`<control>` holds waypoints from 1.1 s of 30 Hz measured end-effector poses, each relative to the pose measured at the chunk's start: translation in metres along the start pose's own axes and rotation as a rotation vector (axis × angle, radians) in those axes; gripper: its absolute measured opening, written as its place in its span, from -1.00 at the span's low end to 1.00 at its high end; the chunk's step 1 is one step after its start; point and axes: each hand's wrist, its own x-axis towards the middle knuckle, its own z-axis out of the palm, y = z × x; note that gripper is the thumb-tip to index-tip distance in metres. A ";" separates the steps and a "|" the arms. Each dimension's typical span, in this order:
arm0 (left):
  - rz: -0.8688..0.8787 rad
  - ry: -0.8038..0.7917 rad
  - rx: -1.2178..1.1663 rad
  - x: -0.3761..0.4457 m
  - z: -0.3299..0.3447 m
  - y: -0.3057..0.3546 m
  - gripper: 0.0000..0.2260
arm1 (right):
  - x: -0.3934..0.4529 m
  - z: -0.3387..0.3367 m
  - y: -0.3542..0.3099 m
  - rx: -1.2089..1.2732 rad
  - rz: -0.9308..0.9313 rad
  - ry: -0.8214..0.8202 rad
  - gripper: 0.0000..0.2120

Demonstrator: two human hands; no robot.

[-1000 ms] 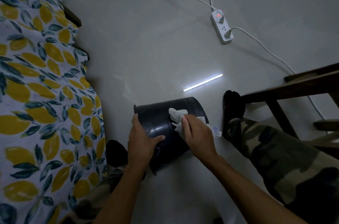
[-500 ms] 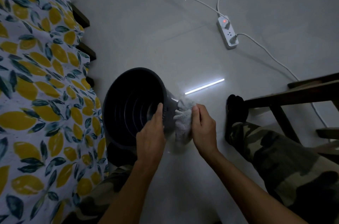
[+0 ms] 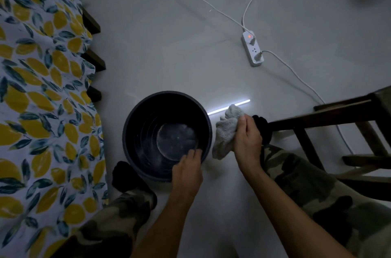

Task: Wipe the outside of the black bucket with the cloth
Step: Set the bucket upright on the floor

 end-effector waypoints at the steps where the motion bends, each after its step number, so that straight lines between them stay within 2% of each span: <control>1: -0.003 -0.017 -0.013 0.000 -0.003 0.002 -0.61 | -0.002 -0.003 -0.004 0.005 -0.006 -0.005 -0.73; 4: 0.006 -0.057 -0.054 -0.001 -0.028 0.011 -0.59 | -0.014 -0.014 -0.019 0.028 -0.038 -0.028 -0.73; 7: 0.022 0.023 -0.197 -0.001 -0.060 0.022 -0.64 | -0.030 -0.030 -0.038 0.065 -0.060 -0.052 -0.72; 9: 0.009 0.054 -0.422 -0.003 -0.084 0.032 -0.72 | -0.042 -0.043 -0.054 0.096 -0.055 -0.067 -0.72; 11: -0.024 -0.012 -0.718 -0.009 -0.109 0.044 -0.75 | -0.056 -0.059 -0.074 0.147 -0.039 -0.086 -0.73; 14: -0.125 -0.150 -1.193 -0.022 -0.145 0.064 -0.55 | -0.076 -0.083 -0.103 0.247 0.027 -0.141 -0.70; 16: -0.108 -0.200 -1.350 -0.036 -0.169 0.075 -0.35 | -0.088 -0.098 -0.118 0.314 0.061 -0.220 -0.68; 18: -0.016 -0.209 -1.362 -0.057 -0.191 0.087 -0.27 | -0.101 -0.115 -0.134 0.269 -0.020 -0.267 -0.69; 19: 0.037 -0.190 -1.328 -0.068 -0.201 0.092 -0.29 | -0.107 -0.125 -0.142 0.238 -0.089 -0.277 -0.74; 22: 0.120 -0.051 -1.274 -0.105 -0.225 0.101 -0.54 | -0.129 -0.156 -0.172 0.208 -0.216 -0.313 -0.86; 25: 0.205 0.056 -1.284 -0.135 -0.246 0.104 -0.79 | -0.138 -0.179 -0.186 0.115 -0.198 -0.311 -0.87; 27: 0.244 0.117 -1.261 -0.152 -0.259 0.108 -0.87 | -0.144 -0.195 -0.195 0.050 -0.156 -0.333 -0.76; 30: 0.280 0.205 -1.215 -0.174 -0.275 0.114 -0.87 | -0.153 -0.218 -0.210 0.085 -0.083 -0.390 -0.53; 33: 0.288 0.289 -1.187 -0.189 -0.289 0.116 -0.82 | -0.161 -0.239 -0.219 0.066 -0.098 -0.419 -0.50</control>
